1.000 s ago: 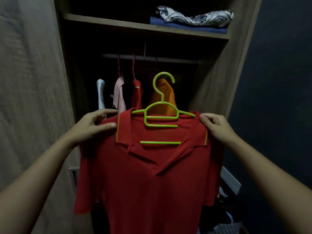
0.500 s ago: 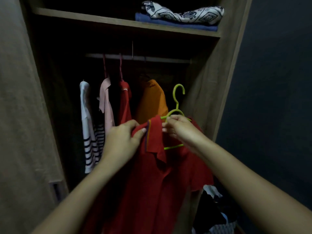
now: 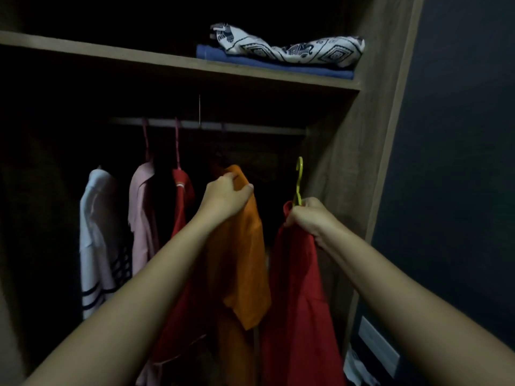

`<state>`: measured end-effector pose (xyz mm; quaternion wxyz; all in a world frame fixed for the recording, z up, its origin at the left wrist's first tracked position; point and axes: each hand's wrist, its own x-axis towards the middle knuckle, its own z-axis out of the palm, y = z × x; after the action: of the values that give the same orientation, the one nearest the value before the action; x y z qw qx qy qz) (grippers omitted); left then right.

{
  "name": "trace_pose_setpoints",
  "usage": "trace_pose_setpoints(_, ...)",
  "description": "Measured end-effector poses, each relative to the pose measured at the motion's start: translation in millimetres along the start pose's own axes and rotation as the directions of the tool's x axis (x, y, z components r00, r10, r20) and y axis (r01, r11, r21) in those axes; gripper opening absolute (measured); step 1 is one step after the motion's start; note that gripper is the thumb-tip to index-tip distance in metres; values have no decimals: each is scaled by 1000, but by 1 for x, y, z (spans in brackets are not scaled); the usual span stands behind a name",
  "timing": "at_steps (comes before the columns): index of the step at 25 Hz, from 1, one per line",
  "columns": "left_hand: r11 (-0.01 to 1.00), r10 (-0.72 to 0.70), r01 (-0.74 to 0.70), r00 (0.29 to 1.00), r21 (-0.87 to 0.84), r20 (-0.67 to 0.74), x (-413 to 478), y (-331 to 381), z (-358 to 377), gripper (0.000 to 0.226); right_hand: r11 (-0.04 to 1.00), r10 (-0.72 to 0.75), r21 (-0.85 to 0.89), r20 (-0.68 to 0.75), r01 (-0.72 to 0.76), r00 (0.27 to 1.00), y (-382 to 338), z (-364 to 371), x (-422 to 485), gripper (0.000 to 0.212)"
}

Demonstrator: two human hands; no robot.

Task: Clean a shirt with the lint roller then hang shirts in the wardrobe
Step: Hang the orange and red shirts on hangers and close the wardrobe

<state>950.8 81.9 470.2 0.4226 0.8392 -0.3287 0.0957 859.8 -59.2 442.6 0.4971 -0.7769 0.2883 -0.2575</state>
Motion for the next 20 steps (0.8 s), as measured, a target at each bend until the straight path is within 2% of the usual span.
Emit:
trace_pose_setpoints(3,961,-145,133,989,-241,-32,56,-8,24,86,992,-106,-70,-14,105,994,-6,-4,31,30)
trace_pose_setpoints(5,919,-225,199,974,-341,-35,76,-10,42,95,974,-183,-141,-36,176,982,-10,-6,51,38)
trace_pose_setpoints(7,910,-239,242,970,-336,50,83,-5,59,87,945,-248,-233,-51,230,967,-16,-10,70,46)
trace_pose_setpoints(10,901,-238,246,969,-357,67,88,2,75,80,921,-292,-267,10,284,956,-30,-15,97,50)
trace_pose_setpoints(14,907,-232,239,971,-347,61,96,0,81,81,906,-308,-294,31,303,951,-50,-12,130,39)
trace_pose_setpoints(17,907,-218,234,972,-350,85,99,1,82,82,915,-277,-288,65,284,959,-61,-7,153,33)
trace_pose_setpoints(20,906,-200,215,977,-364,80,99,1,85,82,899,-224,-358,117,252,968,-54,-3,163,23)
